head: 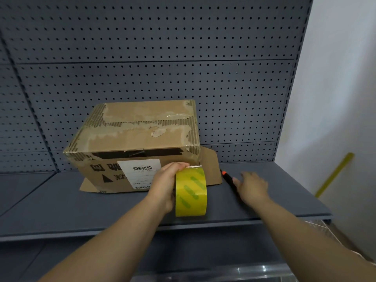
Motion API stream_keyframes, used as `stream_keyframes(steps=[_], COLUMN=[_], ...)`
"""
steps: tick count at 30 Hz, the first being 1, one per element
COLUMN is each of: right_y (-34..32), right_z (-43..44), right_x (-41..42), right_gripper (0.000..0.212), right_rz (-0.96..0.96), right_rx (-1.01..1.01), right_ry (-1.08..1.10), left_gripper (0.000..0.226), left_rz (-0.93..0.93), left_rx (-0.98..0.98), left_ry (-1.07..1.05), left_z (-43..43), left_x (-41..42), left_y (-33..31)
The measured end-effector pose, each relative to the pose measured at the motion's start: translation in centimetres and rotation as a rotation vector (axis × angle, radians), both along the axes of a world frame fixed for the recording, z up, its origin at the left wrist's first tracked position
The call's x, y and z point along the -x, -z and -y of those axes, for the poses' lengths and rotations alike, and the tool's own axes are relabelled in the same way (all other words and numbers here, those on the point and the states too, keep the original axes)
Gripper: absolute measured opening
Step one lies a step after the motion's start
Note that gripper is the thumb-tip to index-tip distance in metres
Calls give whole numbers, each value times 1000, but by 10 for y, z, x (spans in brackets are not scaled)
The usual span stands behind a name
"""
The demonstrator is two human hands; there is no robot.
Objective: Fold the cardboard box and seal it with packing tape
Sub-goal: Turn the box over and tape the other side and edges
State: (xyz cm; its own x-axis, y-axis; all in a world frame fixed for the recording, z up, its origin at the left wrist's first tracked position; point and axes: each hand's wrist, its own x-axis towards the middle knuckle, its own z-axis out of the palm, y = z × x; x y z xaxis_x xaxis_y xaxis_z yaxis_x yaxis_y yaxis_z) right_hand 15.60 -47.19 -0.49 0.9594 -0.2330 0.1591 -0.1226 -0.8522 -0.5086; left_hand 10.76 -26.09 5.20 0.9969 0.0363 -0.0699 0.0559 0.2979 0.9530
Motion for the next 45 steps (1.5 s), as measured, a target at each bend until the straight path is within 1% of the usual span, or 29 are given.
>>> stream_keyframes(steps=[1,3,4,6,8,10,12,15,18,20,23,26,27,30,32,35,38,43,45], right_y=[-12,-42,-57,-80,-88,-88,-83,-72,-68,-67,-72,-82,-84,-79,-77,-81,-89,-91,-88], right_z=[-5,-18,-26,-38,-45,-47,-51,-54,-60,-64,-62,-59,-60,-70,-75,-72,-72,-68,-64], right_x=[3,10,12,14,9,0,-7,-21,-27,-25,-19,-13,-12,-13,-12,-8,-7,-3,-2], right_gripper=[49,47,48,50,56,61,60,49,44,40,41,54,54,41,37,43,36,40,41], right_rz=[140,404,478,554,522,499,628,845,948,1008,992,894,887,936,957,897,875,702,676], right_rx=[-36,-141,-128,21,217,330,376,436,406,452,486,408,392,399,372,342,387,332,287], right_ry=[-84,-344,-474,-692,-810,-848,-831,-773,-748,-722,-735,-814,-807,-697,-664,-701,-691,-743,-752], left_gripper=[17,17,17,18,19,21,22,21,20,20,19,19,19,20,19,19,19,23,18], left_rz=[9,21,25,32,32,38,45,44,53,56,50,40,41,48,57,66,79,153,190], left_rx=[0,-2,-5,-15,-22,-23,-30,-34,-43,-45,-67,-71,-66,-60,-71,-91,-130,-146,-143], left_ry=[8,30,44,65,80,86,97,112,117,123,143,158,157,160,163,174,210,307,342], left_z=[-2,-7,-10,-14,-16,-17,-19,-23,-27,-29,-31,-29,-28,-25,-26,-28,-29,-31,-34], left_x=[0,-1,-1,-2,-2,-2,-3,-5,-7,-7,-5,-4,-3,-2,-3,-5,-3,2,3], left_y=[-1,-2,-3,-4,-4,-4,-4,-3,-2,-2,0,1,1,0,-2,-2,-1,-4,-8])
